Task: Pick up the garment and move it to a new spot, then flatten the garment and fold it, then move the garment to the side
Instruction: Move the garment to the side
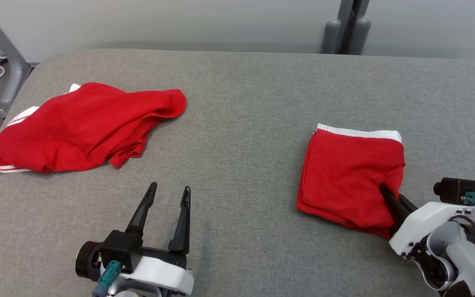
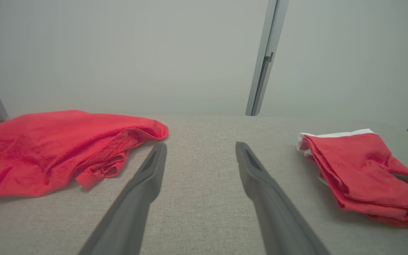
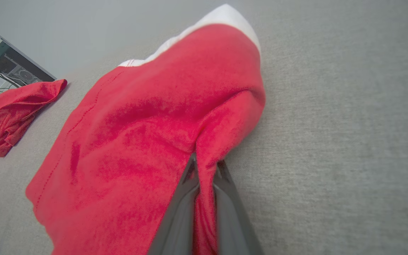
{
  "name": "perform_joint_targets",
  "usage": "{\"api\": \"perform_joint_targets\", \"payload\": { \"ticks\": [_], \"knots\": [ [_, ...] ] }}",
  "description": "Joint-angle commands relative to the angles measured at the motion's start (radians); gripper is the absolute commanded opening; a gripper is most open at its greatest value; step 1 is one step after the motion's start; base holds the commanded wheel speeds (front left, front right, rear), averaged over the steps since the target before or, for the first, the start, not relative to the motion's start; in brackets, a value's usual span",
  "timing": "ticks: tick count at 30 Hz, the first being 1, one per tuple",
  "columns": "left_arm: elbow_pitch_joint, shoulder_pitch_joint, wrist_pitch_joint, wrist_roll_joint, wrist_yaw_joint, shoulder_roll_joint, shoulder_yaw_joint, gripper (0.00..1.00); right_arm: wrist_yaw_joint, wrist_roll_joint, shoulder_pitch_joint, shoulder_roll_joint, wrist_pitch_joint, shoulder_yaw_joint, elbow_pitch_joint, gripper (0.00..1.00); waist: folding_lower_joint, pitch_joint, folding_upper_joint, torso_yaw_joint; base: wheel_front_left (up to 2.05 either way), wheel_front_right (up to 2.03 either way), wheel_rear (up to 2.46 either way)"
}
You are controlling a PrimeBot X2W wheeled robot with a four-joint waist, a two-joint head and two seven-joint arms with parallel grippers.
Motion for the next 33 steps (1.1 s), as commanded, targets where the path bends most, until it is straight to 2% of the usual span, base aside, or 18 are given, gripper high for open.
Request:
{"api": "perform_joint_targets", "payload": {
  "ticks": [1,10,18,20,26,33],
  "knots": [
    [-0.003,-0.007,-0.004,0.005,-0.003,0.003,0.001,1.00,0.000,-0.006,-0.014,-0.014,-0.011,0.008,0.009,0.00,0.0000,-0.001,0.0000,-0.012,0.00,0.00,0.00],
    [-0.021,-0.054,-0.004,0.036,-0.033,0.003,-0.048,1.00,0.000,-0.063,-0.103,-0.146,0.022,0.151,0.008,0.00,0.0000,0.041,0.0000,-0.086,0.00,0.00,0.00],
    [-0.030,-0.179,-0.004,0.073,-0.079,0.004,-0.144,1.00,0.000,-0.072,-0.231,-0.315,0.045,0.227,-0.052,0.00,0.0000,0.169,0.0000,-0.166,0.00,0.00,0.00],
    [-0.033,-0.199,-0.004,0.076,-0.084,0.004,-0.152,1.00,0.000,-0.070,-0.249,-0.336,0.040,0.230,-0.062,0.00,0.0000,0.191,0.0000,-0.178,0.00,0.00,0.00],
    [-0.054,-0.349,-0.004,0.084,-0.120,0.004,-0.245,1.00,0.000,-0.093,-0.348,-0.498,0.004,0.235,-0.096,0.00,0.0000,0.341,0.0000,-0.214,0.00,0.00,0.00],
    [-0.065,-0.500,-0.004,0.070,-0.125,0.004,-0.355,1.00,0.000,-0.163,-0.426,-0.678,-0.051,0.242,-0.086,0.00,0.0000,0.470,0.0000,-0.222,0.00,0.00,0.00]
  ]
}}
